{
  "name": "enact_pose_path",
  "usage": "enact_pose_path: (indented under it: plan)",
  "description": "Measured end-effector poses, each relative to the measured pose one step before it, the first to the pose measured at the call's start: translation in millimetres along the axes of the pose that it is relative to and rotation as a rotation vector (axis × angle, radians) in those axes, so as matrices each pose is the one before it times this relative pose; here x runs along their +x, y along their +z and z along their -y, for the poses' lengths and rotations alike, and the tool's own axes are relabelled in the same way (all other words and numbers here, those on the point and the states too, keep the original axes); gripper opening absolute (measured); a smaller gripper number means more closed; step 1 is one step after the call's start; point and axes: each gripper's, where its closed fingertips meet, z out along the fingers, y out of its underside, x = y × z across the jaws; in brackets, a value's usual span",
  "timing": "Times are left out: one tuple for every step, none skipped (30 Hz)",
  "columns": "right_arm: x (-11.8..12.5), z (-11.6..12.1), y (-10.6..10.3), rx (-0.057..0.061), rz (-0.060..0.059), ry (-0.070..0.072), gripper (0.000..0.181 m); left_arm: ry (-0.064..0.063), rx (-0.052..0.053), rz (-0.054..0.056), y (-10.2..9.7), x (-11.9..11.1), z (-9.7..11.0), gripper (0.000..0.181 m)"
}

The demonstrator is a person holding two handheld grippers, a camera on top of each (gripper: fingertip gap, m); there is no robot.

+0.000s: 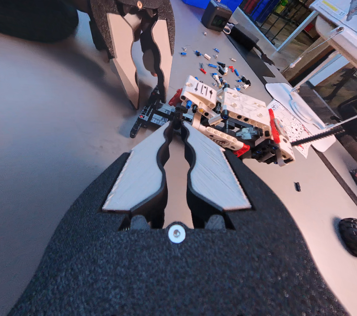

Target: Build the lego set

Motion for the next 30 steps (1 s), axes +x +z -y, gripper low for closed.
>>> enact_pose_path:
  plan:
    - [-1.46, -2.97, 1.98, -0.0105, 0.0076, -0.0085, 0.007, 0.0052, -0.0218, -0.0016, 1.93, -0.19, -1.86, 0.037]
    - [-0.56, -1.44, 0.86, -0.0013, 0.0071, 0.0018, 0.007, 0.0009, 0.0020, -0.0136, 0.70, 1.76, 1.49, 0.031]
    - [0.42, -0.32, -0.14, 0.0031, 0.0050, 0.0053, 0.007, -0.0022, -0.0002, -0.0220, 1.11, 3.08, 0.93, 0.026]
    - [0.96, -0.20, -0.68, 0.0053, 0.0055, 0.0072, 0.007, -0.0049, -0.0010, -0.0046, 0.85, 0.89, 0.56, 0.025]
    - [0.81, -0.04, -0.93, 0.0083, 0.0101, 0.0104, 0.007, -0.0007, -0.0047, 0.0039, 0.14, -0.11, 0.14, 0.025]
    - [0.05, 0.35, -1.35, 0.0139, 0.0173, 0.0136, 0.007, -0.0059, -0.0032, 0.0004, 0.15, 0.40, 0.55, 0.025]
    - [-0.47, 1.02, -1.98, 0.0191, 0.0234, 0.0168, 0.007, -0.0101, 0.0047, -0.0159, 0.75, 2.97, 1.61, 0.024]
    - [-0.70, 3.01, -3.11, 0.0279, 0.0268, 0.0207, 0.007, -0.0139, 0.0184, -0.0217, 0.41, 4.11, 3.64, 0.023]
    - [0.38, 4.28, -3.91, 0.0352, 0.0188, 0.0227, 0.007, -0.0198, 0.0248, -0.0267, -0.43, 4.60, 5.05, 0.022]
    - [1.05, 4.05, -4.14, 0.0322, 0.0158, 0.0252, 0.007, -0.0240, 0.0319, -0.0214, -1.61, 3.49, 6.64, 0.021]
    - [1.94, 4.10, -4.11, 0.0302, 0.0091, 0.0289, 0.007, -0.0263, 0.0410, -0.0176, -2.65, 2.64, 8.26, 0.021]
    - [2.31, 4.26, -3.78, 0.0283, 0.0046, 0.0279, 0.007, -0.0336, 0.0489, -0.0249, -3.65, 3.31, 9.49, 0.020]
    - [1.35, 4.32, -3.70, 0.0258, 0.0103, 0.0265, 0.007, -0.0344, 0.0471, -0.0293, -3.79, 3.64, 8.98, 0.019]
    - [1.63, 4.15, -3.43, 0.0228, 0.0081, 0.0279, 0.007, -0.0287, 0.0397, -0.0232, -3.29, 2.93, 7.22, 0.019]
    - [3.48, 3.48, -3.06, 0.0181, -0.0026, 0.0305, 0.007, -0.0208, 0.0274, -0.0140, -2.33, 1.72, 4.47, 0.019]
    - [3.63, 2.23, -2.70, 0.0116, -0.0022, 0.0308, 0.007, -0.0174, 0.0185, -0.0129, -1.47, 1.62, 2.45, 0.019]
    - [2.90, 1.17, -2.41, 0.0076, 0.0028, 0.0305, 0.007, -0.0169, 0.0168, -0.0165, -0.82, 1.89, 1.62, 0.018]
    - [2.75, 0.37, -1.81, 0.0037, 0.0021, 0.0312, 0.007, -0.0213, 0.0259, -0.0173, -0.87, 2.24, 2.90, 0.018]
    - [2.54, 0.84, -1.44, 0.0063, 0.0008, 0.0287, 0.007, -0.0211, 0.0239, -0.0147, -0.86, 1.93, 3.16, 0.018]
    - [1.13, 0.98, -1.05, 0.0075, 0.0053, 0.0233, 0.007, -0.0141, 0.0207, -0.0123, -0.88, 1.94, 3.12, 0.018]
    - [0.51, 0.79, -0.59, 0.0060, 0.0045, 0.0181, 0.007, -0.0111, 0.0212, -0.0133, -0.78, 2.12, 3.42, 0.017]
    - [0.81, 0.53, -0.32, 0.0043, 0.0002, 0.0153, 0.007, -0.0119, 0.0239, -0.0154, -0.84, 2.47, 3.88, 0.017]
    - [0.51, 0.12, -0.13, 0.0022, 0.0026, 0.0149, 0.007, -0.0123, 0.0252, -0.0142, -0.91, 2.43, 4.17, 0.017]
    - [0.06, 1.09, -0.21, 0.0085, 0.0059, 0.0184, 0.007, -0.0115, 0.0241, -0.0129, -0.83, 2.21, 3.91, 0.017]
    - [0.21, 1.77, -0.37, 0.0126, 0.0079, 0.0253, 0.007, -0.0105, 0.0236, -0.0107, -0.66, 1.94, 3.80, 0.017]
    - [-0.16, 1.80, -0.41, 0.0139, 0.0117, 0.0289, 0.007, -0.0063, 0.0191, -0.0106, -0.53, 2.10, 3.11, 0.016]
    - [-0.23, 1.75, -0.28, 0.0146, 0.0130, 0.0283, 0.007, -0.0058, 0.0161, -0.0108, -0.23, 2.24, 2.54, 0.016]
    - [0.29, 1.34, -0.17, 0.0118, 0.0082, 0.0262, 0.007, -0.0068, 0.0119, -0.0119, -0.06, 2.19, 1.90, 0.016]
    - [0.44, 0.73, 0.05, 0.0082, 0.0077, 0.0237, 0.007, -0.0068, 0.0104, -0.0122, -0.04, 2.03, 1.50, 0.016]
    - [-0.05, 0.48, 0.30, 0.0066, 0.0107, 0.0225, 0.007, -0.0070, 0.0066, -0.0122, 0.02, 1.89, 0.79, 0.016]
